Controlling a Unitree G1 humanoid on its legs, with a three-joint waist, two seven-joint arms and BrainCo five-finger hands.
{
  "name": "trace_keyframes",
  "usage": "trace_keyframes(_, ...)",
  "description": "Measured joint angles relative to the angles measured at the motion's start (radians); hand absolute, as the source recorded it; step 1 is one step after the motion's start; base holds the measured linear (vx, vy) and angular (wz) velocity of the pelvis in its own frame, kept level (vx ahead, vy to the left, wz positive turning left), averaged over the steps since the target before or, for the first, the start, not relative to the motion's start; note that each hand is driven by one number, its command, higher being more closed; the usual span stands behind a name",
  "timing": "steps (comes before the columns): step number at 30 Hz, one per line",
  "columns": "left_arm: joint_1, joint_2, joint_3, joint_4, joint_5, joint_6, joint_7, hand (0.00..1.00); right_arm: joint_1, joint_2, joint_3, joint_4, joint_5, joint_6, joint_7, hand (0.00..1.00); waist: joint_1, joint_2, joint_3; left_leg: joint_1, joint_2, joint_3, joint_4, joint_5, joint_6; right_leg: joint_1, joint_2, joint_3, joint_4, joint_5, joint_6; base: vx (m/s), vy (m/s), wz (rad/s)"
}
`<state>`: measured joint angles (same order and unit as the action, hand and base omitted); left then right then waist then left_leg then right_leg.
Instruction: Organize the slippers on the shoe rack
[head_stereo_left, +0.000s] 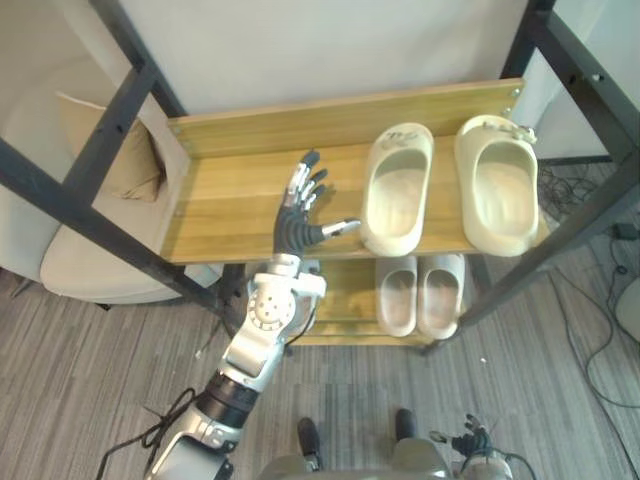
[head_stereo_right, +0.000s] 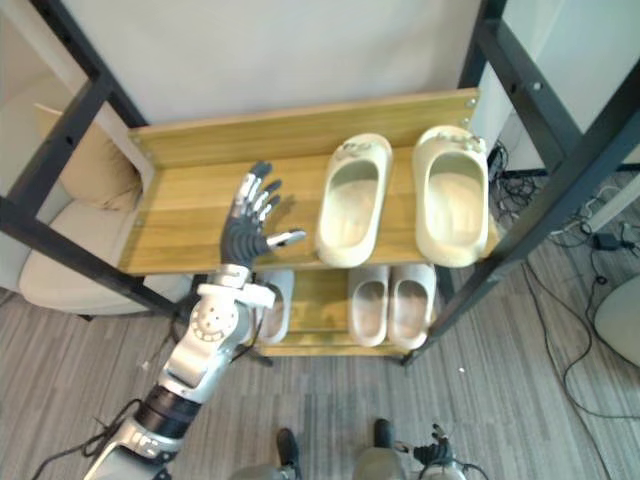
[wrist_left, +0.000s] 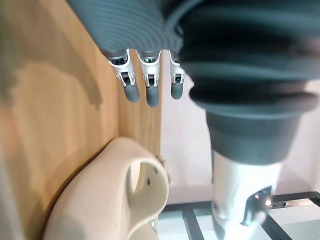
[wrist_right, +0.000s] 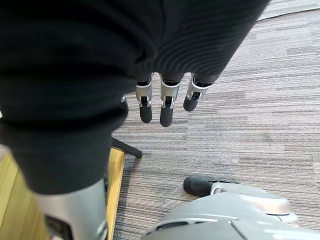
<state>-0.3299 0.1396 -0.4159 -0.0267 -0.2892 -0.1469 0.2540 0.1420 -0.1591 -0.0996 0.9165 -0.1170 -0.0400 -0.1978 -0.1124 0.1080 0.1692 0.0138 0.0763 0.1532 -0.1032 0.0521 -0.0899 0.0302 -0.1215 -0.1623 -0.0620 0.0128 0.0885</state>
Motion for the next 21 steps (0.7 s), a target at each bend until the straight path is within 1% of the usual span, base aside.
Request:
trace_keyframes(2,0.000,-0.002,-0.027,0.020,-0.018,0.001,-0.004,0.00,-0.005,0.000,0.006,0.007,0.000,0.002,-0.001,0.00,0.000,-0.012,-0.007,0.001,0.000,-0.003,0.000,0.000,0.000,0.006,0.000,-0.007,-0.010,0.000,0.000,0.01,-0.013,0.07)
trace_keyframes(5,0.000,-0.005,-0.056,0.027,-0.027,0.002,-0.020,0.00,-0.010,0.000,0.007,0.008,0.000,0.002,-0.002,0.00,0.000,-0.014,-0.008,0.001,-0.001,-0.005,0.000,-0.001,-0.001,0.008,0.000,-0.011,-0.013,0.000,0.000,0.00,-0.003,0.01)
trace_keyframes(11,-0.007,-0.017,-0.087,0.040,-0.039,-0.001,-0.023,0.00,-0.017,0.000,0.007,0.012,0.000,0.002,-0.005,0.00,-0.001,-0.015,-0.007,0.004,0.000,-0.008,0.000,-0.001,-0.001,0.019,0.000,-0.016,-0.016,0.001,0.000,0.00,0.000,0.00)
trace_keyframes(16,-0.024,-0.032,-0.124,0.060,-0.057,-0.001,-0.023,0.00,-0.018,0.001,0.009,0.013,0.000,0.006,-0.009,0.00,-0.002,-0.027,-0.010,0.007,0.002,-0.006,0.000,-0.001,-0.001,0.021,0.001,-0.016,-0.026,0.005,-0.002,-0.02,-0.007,-0.01)
trace_keyframes(21,-0.064,-0.048,-0.140,0.098,-0.070,-0.004,-0.022,0.00,-0.018,0.001,0.024,0.013,0.001,0.010,-0.012,0.00,-0.003,-0.031,-0.010,0.006,0.002,-0.002,0.000,-0.003,-0.003,0.017,0.002,-0.013,-0.026,0.005,-0.002,0.00,-0.004,-0.01)
